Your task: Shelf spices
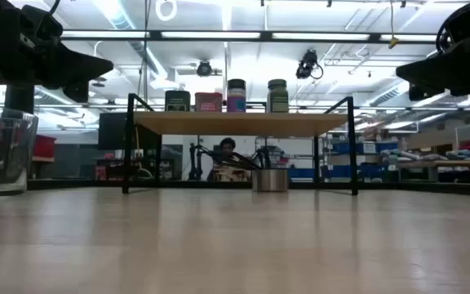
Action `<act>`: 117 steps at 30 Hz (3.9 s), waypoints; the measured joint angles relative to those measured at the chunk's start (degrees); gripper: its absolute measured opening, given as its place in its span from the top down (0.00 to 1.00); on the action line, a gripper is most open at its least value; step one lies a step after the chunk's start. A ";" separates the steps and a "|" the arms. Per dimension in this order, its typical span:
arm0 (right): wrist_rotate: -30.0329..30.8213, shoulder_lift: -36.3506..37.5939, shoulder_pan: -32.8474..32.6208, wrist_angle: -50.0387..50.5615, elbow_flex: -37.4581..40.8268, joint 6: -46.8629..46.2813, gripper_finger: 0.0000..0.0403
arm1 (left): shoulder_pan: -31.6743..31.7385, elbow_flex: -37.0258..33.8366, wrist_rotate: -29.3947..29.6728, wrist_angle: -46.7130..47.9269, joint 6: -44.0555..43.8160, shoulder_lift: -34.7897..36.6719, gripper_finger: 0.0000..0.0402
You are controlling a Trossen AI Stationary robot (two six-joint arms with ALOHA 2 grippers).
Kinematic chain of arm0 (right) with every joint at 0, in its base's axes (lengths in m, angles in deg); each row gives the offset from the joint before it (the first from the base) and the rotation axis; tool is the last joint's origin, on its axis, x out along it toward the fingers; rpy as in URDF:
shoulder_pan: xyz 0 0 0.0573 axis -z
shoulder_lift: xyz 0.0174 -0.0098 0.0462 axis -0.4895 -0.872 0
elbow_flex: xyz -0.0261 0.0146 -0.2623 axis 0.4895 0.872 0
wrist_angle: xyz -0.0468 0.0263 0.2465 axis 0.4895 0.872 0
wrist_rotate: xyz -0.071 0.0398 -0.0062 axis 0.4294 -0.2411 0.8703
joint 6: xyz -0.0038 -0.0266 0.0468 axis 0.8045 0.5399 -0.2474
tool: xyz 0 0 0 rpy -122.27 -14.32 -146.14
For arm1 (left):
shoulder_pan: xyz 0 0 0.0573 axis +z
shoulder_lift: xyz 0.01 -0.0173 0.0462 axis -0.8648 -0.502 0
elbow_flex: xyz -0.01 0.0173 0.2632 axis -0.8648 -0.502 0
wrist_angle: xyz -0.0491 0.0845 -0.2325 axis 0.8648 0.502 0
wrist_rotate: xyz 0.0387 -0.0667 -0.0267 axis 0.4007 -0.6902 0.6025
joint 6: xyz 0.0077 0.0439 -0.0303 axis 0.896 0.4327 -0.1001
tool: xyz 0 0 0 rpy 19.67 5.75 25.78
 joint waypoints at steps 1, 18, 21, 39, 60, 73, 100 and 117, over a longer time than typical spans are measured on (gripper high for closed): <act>0.00 0.01 0.01 0.01 -0.02 -0.01 0.98 | -0.01 0.00 0.00 0.00 0.00 0.00 0.98; -0.01 0.02 0.00 0.02 0.00 0.00 0.98 | 0.00 0.00 0.01 0.02 0.00 0.00 0.98; 0.00 0.01 0.01 0.02 0.00 -0.02 0.98 | 0.00 0.00 0.00 0.01 -0.01 0.00 0.98; -0.01 0.02 0.01 0.02 -0.02 0.00 0.98 | 0.01 3.11 -9.06 -32.10 -29.66 -0.56 0.98; -0.02 0.02 0.00 0.02 -0.02 0.00 0.98 | 1.58 50.29 -2.71 7.60 -6.08 -41.31 0.98; -0.01 0.02 0.02 0.00 -0.02 0.00 0.98 | 7.54 75.57 20.29 39.51 13.26 -66.41 0.69; -0.01 0.01 0.01 -0.03 -0.02 0.00 0.98 | 10.88 100.99 49.68 52.31 30.03 -82.66 0.38; 18.48 -3.50 4.49 -18.70 -15.31 -6.95 0.98 | 6.73 111.86 42.79 60.94 24.54 -82.77 0.43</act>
